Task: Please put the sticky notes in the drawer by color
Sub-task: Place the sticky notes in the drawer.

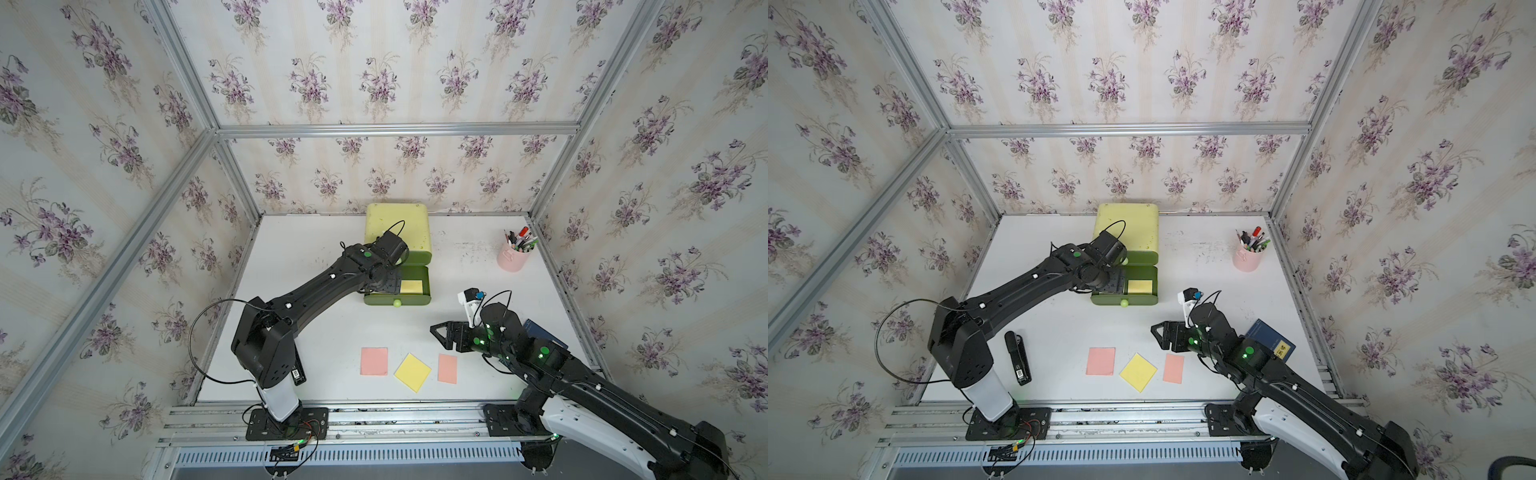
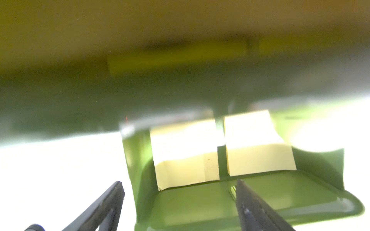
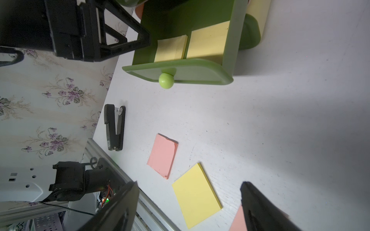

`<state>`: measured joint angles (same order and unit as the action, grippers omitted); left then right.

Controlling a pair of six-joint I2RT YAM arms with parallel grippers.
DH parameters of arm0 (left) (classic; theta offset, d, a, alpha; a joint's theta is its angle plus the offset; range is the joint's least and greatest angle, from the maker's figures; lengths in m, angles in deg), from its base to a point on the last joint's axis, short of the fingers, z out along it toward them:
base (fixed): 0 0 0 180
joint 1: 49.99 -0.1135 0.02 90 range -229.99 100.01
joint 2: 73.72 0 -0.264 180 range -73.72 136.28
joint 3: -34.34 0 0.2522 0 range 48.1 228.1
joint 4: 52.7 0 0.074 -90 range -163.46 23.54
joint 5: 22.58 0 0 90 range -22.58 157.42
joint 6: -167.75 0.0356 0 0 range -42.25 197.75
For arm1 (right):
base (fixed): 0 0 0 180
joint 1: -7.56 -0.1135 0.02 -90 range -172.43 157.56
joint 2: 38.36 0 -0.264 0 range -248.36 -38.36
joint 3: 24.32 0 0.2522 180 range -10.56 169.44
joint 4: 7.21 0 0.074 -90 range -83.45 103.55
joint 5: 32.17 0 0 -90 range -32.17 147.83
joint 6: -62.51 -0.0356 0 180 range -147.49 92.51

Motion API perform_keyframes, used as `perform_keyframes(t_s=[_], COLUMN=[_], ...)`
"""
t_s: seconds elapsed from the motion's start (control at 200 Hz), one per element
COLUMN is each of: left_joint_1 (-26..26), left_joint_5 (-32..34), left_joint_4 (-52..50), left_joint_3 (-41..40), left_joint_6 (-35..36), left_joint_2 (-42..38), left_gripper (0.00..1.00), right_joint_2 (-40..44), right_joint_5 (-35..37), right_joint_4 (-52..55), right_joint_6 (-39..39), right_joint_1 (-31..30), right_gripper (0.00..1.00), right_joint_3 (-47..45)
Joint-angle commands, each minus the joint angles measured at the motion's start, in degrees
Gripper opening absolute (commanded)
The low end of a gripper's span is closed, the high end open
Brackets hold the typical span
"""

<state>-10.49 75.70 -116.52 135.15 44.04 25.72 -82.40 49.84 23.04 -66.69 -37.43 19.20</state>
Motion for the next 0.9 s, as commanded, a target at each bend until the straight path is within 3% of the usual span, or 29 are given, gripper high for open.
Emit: perform_keyframes(t_s=[0.0, 0.115, 0.22, 0.42, 0.54, 0.674, 0.894], left_joint_1=[0.2, 0.3, 0.3, 0.2, 0.2, 0.2, 0.3], left_joint_5=[-0.9, -5.7, -11.4, -20.9, -20.9, -19.4, -21.3], left_joint_4=[-1.2, 0.7, 3.5, 6.2, 6.0, 4.4, 6.1], left_joint_3=[0.5, -1.2, -4.7, -13.1, -19.0, -22.2, -27.8], left_joint_6=[-0.6, -0.5, -1.0, -2.1, -2.4, -1.8, -3.0], left_joint_2=[-1.4, -5.0, -10.0, -18.0, -24.0, -27.4, -30.8], left_gripper=[0.86, 0.87, 0.88, 0.89, 0.89, 0.89, 0.90], right_joint_2=[-0.3, -1.1, -4.0, -12.8, -15.0, -14.8, -18.2], right_joint_5=[0.0, -2.4, -0.2, 2.9, -0.3, -1.5, -1.9], right_joint_4=[-0.7, 2.2, 8.3, 11.2, 5.7, -0.5, -4.7], right_joint_6=[-0.1, 0.5, 1.3, -6.2, -11.5, -15.9, -16.9], right_joint_1=[0.0, -0.2, -2.6, -16.0, -20.6, -21.1, -22.5], right_gripper=[0.84, 0.81, 0.77, 0.80, 0.83, 0.85, 0.87], right_joint_3=[0.3, 1.4, 3.7, 4.6, 0.6, -4.9, -4.5])
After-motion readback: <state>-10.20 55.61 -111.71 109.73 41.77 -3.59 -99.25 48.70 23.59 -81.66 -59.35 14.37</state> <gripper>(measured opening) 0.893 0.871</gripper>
